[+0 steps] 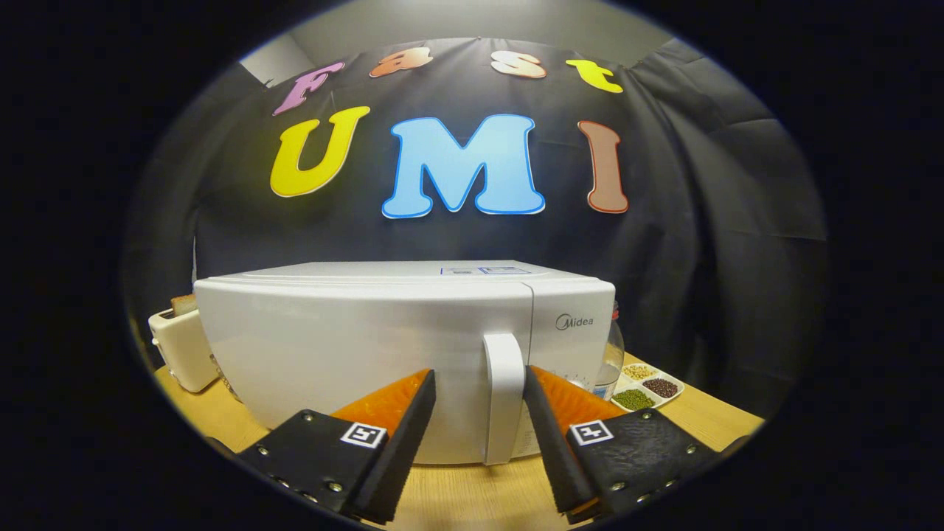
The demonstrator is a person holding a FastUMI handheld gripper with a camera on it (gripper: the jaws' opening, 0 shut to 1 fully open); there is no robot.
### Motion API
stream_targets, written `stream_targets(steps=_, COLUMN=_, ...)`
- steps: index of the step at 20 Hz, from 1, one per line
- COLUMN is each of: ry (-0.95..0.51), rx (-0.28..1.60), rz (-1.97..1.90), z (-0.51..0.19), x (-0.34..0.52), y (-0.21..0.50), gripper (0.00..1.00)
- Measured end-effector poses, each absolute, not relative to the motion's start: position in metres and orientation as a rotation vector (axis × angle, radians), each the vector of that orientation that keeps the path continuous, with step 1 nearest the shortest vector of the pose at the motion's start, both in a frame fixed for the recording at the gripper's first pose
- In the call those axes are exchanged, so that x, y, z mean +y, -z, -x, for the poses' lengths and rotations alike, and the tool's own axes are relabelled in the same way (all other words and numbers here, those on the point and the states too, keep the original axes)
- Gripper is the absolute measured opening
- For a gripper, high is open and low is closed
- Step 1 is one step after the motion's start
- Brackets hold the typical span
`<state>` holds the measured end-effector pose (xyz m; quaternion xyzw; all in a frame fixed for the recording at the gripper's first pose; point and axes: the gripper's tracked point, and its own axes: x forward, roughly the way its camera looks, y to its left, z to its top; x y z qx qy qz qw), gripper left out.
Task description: Open the microwave, put the food inside, and close the microwave door.
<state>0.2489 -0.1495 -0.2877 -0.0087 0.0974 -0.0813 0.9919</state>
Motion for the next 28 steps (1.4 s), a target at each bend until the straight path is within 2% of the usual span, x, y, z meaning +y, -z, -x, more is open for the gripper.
stream_targets(steps=2, ry=0.186, rx=0.204, rz=-0.005, z=-0.253, x=-0.158, y=0.290, gripper=0.51)
stream_targets(steps=3, ry=0.173, rx=0.202, rz=-0.010, z=-0.256, x=-0.157, y=0.290, gripper=0.31)
stream_targets(steps=6, ry=0.166, rx=0.217, rz=0.006, z=-0.255, x=-0.158, y=0.293, gripper=0.30)
stream_targets(steps=7, ry=0.171, rx=0.223, rz=0.013, z=-0.255, x=-0.159, y=0.292, gripper=0.22)
stream_targets(steps=8, ry=0.180, rx=0.229, rz=0.013, z=-0.250, x=-0.159, y=0.291, gripper=0.22)
stream_targets(steps=9, ry=0.182, rx=0.242, rz=-0.003, z=-0.252, x=-0.159, y=0.294, gripper=0.13)
stream_targets(steps=18, ry=0.171, rx=0.255, rz=-0.032, z=-0.234, x=-0.154, y=0.288, gripper=0.13)
stream_targets(steps=19, ry=0.174, rx=0.253, rz=0.003, z=-0.231, x=-0.155, y=0.290, gripper=0.08)
stream_targets(steps=20, ry=0.175, rx=0.251, rz=0.018, z=-0.227, x=-0.155, y=0.291, gripper=0.08)
stream_targets(steps=28, ry=0.232, rx=0.239, rz=-0.008, z=-0.133, x=-0.117, y=0.280, gripper=0.08)
